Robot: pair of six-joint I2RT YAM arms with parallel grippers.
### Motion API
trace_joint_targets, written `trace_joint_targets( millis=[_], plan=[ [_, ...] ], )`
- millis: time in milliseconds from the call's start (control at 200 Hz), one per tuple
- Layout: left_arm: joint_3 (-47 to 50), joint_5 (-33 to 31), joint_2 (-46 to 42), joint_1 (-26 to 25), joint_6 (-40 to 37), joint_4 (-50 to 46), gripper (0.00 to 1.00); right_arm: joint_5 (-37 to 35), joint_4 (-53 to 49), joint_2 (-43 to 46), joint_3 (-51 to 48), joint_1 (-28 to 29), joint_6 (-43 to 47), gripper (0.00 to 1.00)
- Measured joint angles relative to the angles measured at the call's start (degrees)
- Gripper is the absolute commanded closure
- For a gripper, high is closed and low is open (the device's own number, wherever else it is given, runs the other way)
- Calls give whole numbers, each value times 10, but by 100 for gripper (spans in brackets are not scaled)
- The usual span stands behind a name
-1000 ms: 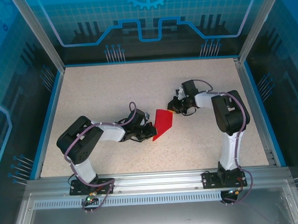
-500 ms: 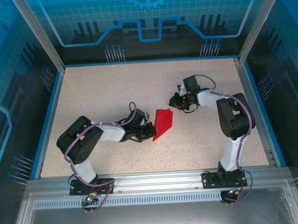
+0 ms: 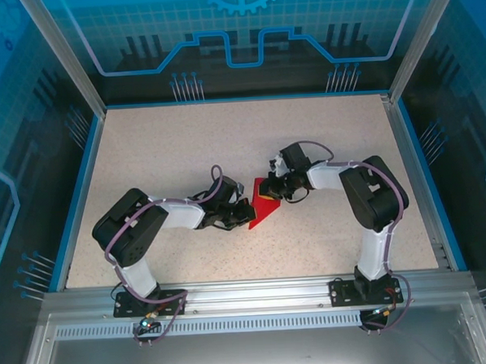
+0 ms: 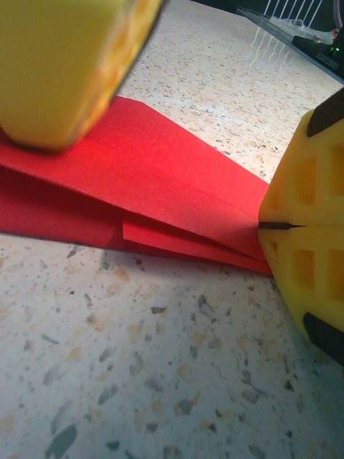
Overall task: Fold a paper plane with a square sheet of paper (pick it up from the middle)
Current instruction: Fourth fold the wing at the center of the table.
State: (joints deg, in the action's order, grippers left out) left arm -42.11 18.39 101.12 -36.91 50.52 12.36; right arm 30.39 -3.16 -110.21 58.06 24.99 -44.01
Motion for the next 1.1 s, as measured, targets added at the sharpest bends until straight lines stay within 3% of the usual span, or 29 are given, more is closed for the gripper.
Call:
trace_joint_targets(
  millis=[495, 730, 1100],
  plan=[
    [-55, -8, -25, 5, -20, -138, 93, 14, 3, -16, -3, -5, 5, 91],
    [-94, 29, -27, 25, 14, -103, 92, 18, 10, -16, -7, -7, 5, 91],
    [-95, 48, 47, 26, 76, -45, 93, 28, 25, -15, -15, -10, 4, 90]
  ],
)
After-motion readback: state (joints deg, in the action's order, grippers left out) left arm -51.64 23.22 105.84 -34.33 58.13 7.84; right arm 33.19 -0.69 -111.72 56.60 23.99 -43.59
